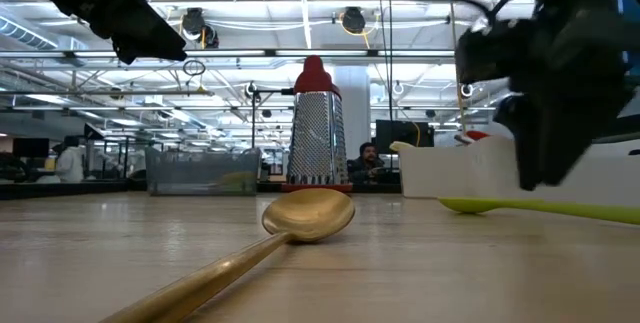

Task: Pick & Place Kitchen Items
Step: Put the green serving spoon into the bottom white bin

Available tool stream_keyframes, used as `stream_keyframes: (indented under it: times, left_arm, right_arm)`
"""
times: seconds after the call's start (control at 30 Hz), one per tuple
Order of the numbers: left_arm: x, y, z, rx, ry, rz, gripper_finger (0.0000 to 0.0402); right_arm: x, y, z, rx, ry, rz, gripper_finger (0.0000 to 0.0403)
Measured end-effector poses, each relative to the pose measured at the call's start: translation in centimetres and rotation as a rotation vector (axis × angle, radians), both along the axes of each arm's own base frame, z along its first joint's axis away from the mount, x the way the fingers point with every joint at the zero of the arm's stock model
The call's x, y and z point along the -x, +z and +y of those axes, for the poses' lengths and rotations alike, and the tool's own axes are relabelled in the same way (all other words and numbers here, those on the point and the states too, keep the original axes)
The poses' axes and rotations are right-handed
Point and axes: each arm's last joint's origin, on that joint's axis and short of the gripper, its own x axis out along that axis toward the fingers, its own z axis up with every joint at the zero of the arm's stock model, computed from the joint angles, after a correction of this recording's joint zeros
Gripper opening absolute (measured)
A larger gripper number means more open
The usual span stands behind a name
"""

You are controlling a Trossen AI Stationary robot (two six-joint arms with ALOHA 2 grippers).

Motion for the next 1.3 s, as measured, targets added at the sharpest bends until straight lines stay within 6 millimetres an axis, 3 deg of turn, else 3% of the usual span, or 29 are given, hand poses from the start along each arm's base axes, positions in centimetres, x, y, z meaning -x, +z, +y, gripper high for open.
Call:
stream_keyframes:
  times: [0.17, 0.57, 0.7, 0.9, 0.97, 1.1, 1.3]
  left_arm:
    - [0.0, 0.0, 0.0, -0.002, -0.001, 0.000, 0.0154]
    - [0.0, 0.0, 0.0, -0.001, -0.001, 0.000, 0.0154]
    - [0.0, 0.0, 0.0, -0.001, -0.001, 0.000, 0.0154]
    - [0.0, 0.0, 0.0, -0.002, -0.001, 0.000, 0.0154]
    - [0.0, 0.0, 0.0, -0.002, -0.001, 0.000, 0.0154]
    - [0.0, 0.0, 0.0, -0.003, -0.001, 0.000, 0.0154]
    - [0.0, 0.0, 0.0, -0.011, -0.005, 0.000, 0.0154]
  right_arm:
    - [-0.2, -0.7, -0.6, -0.002, -0.104, -0.007, 0.0212]
    - [1.0, -3.2, -1.3, 0.015, -0.098, -0.062, 0.0204]
    - [1.3, -3.8, -1.4, 0.032, -0.056, -0.085, 0.0162]
    - [1.1, -3.9, -1.7, 0.049, -0.007, -0.117, 0.0057]
    - [0.9, -3.8, -1.6, 0.051, 0.020, -0.147, 0.0026]
    - [0.0, -3.3, -1.2, 0.043, 0.117, -0.253, 0.0025]
    - [-2.9, 0.6, 0.3, 0.028, 0.371, -0.557, 0.0031]
